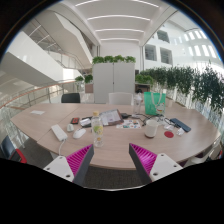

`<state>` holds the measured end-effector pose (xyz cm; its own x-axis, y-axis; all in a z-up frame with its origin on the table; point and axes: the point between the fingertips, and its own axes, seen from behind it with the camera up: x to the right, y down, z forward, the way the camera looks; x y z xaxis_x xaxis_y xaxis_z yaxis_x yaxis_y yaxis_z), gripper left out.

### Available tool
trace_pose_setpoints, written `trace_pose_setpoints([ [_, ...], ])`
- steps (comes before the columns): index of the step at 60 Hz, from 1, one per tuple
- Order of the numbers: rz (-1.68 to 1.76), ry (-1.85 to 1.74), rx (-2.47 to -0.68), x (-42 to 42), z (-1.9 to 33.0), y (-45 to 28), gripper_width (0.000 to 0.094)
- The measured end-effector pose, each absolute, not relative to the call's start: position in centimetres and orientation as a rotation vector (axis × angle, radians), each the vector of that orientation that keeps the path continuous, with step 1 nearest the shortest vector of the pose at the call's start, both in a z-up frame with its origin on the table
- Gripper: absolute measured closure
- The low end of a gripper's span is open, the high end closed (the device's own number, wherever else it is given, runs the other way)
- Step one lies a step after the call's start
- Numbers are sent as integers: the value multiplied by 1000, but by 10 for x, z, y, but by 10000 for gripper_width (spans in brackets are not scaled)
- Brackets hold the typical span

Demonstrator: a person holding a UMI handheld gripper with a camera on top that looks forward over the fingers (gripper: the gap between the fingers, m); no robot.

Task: Pour water

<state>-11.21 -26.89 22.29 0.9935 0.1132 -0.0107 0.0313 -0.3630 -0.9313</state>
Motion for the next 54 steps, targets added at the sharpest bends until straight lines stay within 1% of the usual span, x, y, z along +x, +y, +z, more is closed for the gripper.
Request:
trace_pose_setpoints([
  [8,108,-148,-1848,-161,176,-193,118],
  [14,108,-165,-1766,-192,151,-122,118],
  [21,89,-176,-1752,-217,128,-48,118],
  [22,84,-178,-1748,-220,124,-37,133],
  [23,75,-178,-1746,-222,118,-21,118],
  [27,43,-174,-1719,-221,122,-1,115],
  [31,31,-160,-1695,-223,118,24,119],
  [33,35,-152,-1693,-224,113,34,144],
  [34,37,-150,-1699,-226,109,38,181],
  [35,39,-151,-1713,-225,104,43,242],
  [36,43,-155,-1732,-226,96,46,331],
  [37,51,-160,-1757,-228,87,47,377],
  [39,44,-148,-1692,-227,98,50,381],
  [41,19,-133,-1662,-225,97,51,379],
  [46,10,-152,-1638,-226,99,55,394],
  [50,40,-131,-1673,-226,96,58,444],
  [54,65,-141,-1716,-226,93,62,515],
])
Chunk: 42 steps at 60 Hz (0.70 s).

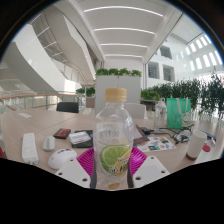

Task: Pour water

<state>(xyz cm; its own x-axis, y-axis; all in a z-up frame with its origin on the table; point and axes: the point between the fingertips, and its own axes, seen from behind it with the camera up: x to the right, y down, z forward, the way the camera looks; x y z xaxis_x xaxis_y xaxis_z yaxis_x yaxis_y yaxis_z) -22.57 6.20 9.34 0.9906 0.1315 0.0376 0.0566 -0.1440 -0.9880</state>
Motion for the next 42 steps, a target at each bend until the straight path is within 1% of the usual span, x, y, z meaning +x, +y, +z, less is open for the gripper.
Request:
trace_pose_setpoints([
  [4,111,-159,-1756,-231,90,63,563],
  [7,189,-150,-1813,-235,89,62,566],
  [8,217,-146,-1828,-235,92,64,585],
  [9,245,-143,-1833,-235,97,64,584],
  [14,338,-95,-1799,-219,148,73,584],
  [18,463,37,-1754,-186,199,83,584],
  [19,494,80,-1753,-175,220,89,583],
  [20,543,123,-1742,-164,220,90,583],
  [22,624,230,-1725,-138,236,96,583],
  [27,850,518,-1682,-77,263,107,584],
  [32,1106,769,-1608,-32,245,125,586],
  [33,1156,823,-1601,-26,239,128,608],
  [35,1257,950,-1585,-18,233,125,609],
  [36,1315,994,-1567,-12,227,130,585],
  [40,1531,1160,-1437,4,222,135,586],
  [41,1576,1213,-1408,3,226,131,612],
  [42,1614,1240,-1375,4,222,138,611],
])
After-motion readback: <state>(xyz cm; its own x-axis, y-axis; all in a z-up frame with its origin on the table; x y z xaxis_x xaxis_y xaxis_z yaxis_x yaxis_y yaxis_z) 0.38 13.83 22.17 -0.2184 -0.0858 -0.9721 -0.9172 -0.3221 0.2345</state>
